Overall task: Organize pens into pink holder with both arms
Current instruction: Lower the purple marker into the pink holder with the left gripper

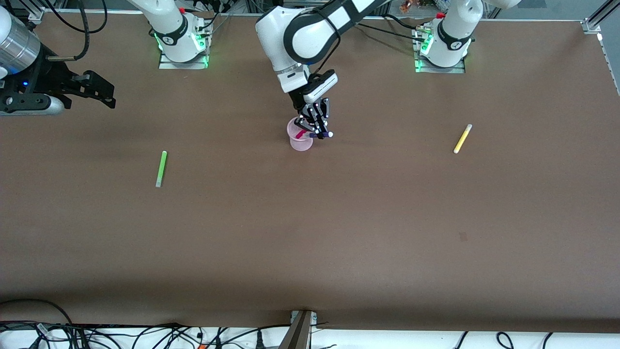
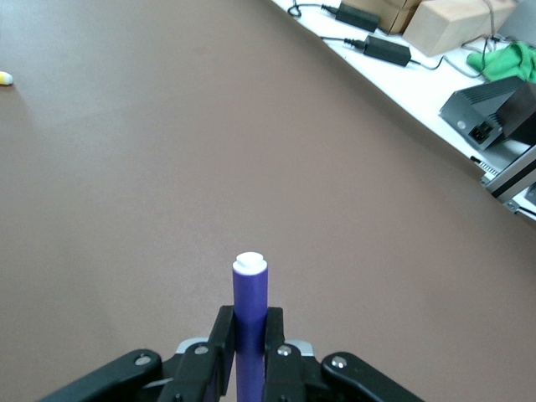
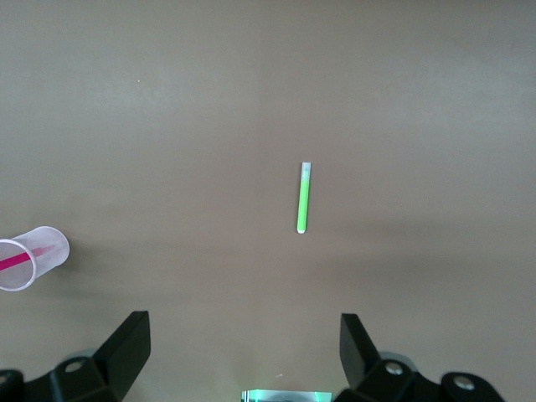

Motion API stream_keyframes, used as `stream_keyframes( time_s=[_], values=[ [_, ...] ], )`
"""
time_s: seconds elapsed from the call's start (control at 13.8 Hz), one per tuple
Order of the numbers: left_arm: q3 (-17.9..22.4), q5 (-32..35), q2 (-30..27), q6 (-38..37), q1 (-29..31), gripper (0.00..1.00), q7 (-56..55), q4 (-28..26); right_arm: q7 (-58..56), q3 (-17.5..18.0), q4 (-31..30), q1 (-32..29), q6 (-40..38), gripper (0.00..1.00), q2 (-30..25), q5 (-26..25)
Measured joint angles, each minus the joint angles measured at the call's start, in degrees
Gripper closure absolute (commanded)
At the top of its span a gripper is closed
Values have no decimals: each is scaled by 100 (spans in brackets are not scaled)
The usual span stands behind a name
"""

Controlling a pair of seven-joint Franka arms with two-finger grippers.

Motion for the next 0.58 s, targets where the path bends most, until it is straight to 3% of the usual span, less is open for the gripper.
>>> stream_keyframes(
  time_s=[0.15,0.58],
  values=[
    [182,0,85,-21,-259,100,-69,91,-5,19,33,3,2,0,7,0],
    [201,0,346,-143,-510,100,-73,297,-7,46,67,32,26,0,12,0]
  ],
)
